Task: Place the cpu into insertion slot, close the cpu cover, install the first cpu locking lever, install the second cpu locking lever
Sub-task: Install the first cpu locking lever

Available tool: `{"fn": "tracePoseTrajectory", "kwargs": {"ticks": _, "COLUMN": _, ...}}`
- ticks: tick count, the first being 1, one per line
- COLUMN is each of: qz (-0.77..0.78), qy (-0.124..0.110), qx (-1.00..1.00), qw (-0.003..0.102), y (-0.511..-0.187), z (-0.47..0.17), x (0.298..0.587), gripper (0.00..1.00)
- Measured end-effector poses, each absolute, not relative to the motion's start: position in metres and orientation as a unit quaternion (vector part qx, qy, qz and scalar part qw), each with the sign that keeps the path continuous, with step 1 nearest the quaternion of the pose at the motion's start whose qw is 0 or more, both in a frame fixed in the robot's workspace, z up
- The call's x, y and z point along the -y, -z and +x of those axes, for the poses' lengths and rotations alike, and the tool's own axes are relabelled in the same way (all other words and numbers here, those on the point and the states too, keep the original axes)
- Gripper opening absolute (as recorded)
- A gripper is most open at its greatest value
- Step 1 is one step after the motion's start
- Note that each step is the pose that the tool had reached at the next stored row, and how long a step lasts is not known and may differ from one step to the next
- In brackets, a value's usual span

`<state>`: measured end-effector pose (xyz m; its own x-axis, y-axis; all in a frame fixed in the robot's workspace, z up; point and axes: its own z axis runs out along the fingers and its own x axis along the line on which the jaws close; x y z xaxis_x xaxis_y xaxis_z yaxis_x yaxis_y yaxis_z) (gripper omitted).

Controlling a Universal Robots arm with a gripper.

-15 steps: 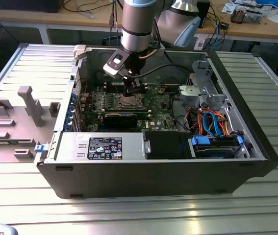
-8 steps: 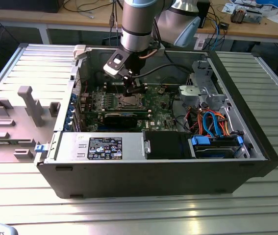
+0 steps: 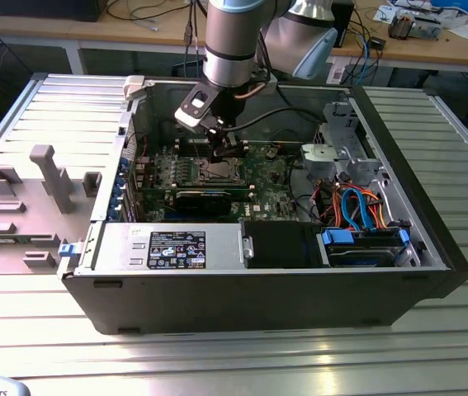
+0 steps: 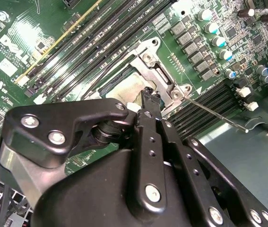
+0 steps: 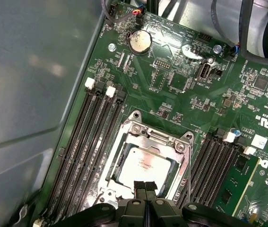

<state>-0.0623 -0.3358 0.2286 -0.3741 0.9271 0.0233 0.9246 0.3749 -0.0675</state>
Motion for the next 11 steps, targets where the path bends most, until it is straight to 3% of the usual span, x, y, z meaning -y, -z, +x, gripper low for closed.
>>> {"fn": "tracePoseTrajectory", "kwargs": {"ticks": 11, "qz": -0.547, "qy": -0.021, "qx": 0.837, "qw": 0.029, "y": -0.2286, "z": -0.0623, "x": 0.3358, "gripper": 0.11}}
